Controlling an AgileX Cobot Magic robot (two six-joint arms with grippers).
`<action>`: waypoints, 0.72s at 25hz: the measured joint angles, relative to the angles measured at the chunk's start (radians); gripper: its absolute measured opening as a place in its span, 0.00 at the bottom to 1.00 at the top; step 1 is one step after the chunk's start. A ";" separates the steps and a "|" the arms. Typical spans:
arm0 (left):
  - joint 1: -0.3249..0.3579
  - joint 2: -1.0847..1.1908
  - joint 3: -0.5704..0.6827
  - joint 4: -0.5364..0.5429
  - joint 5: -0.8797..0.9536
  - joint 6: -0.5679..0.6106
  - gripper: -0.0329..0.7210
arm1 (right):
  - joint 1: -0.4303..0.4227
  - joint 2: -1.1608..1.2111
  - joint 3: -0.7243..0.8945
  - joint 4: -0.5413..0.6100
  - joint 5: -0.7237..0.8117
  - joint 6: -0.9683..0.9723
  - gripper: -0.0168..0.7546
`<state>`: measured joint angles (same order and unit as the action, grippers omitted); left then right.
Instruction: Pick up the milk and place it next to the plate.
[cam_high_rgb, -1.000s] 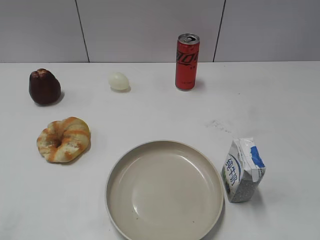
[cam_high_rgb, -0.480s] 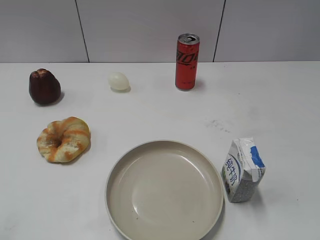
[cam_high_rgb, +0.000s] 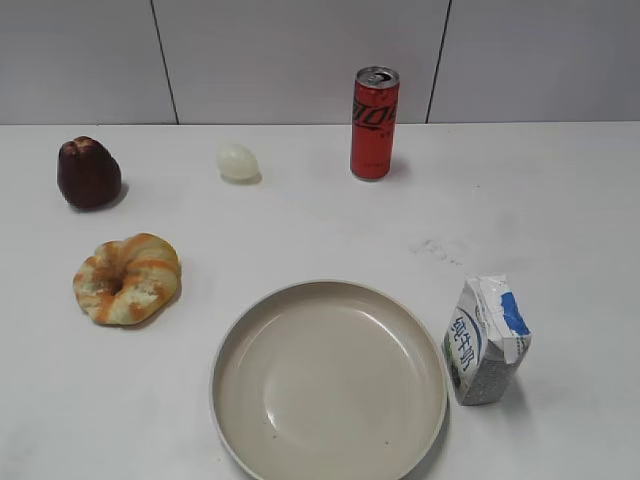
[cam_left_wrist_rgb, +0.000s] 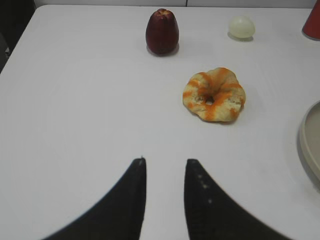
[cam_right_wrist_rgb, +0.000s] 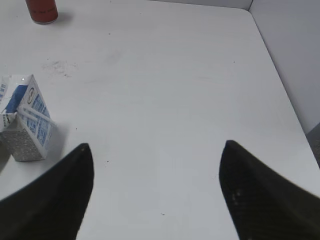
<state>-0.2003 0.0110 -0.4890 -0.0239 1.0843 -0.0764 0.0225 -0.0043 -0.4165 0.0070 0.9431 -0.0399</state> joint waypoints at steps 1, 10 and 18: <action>0.000 0.000 0.000 0.000 0.000 0.000 0.32 | 0.000 0.000 0.000 0.000 0.000 0.000 0.79; 0.001 0.000 0.000 0.000 0.000 0.000 0.32 | 0.000 0.000 0.000 0.000 0.000 0.000 0.79; 0.001 0.000 0.000 0.000 0.000 0.000 0.32 | 0.000 0.000 0.000 0.000 0.001 0.000 0.79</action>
<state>-0.1991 0.0110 -0.4890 -0.0239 1.0843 -0.0764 0.0225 -0.0043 -0.4165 0.0070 0.9440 -0.0399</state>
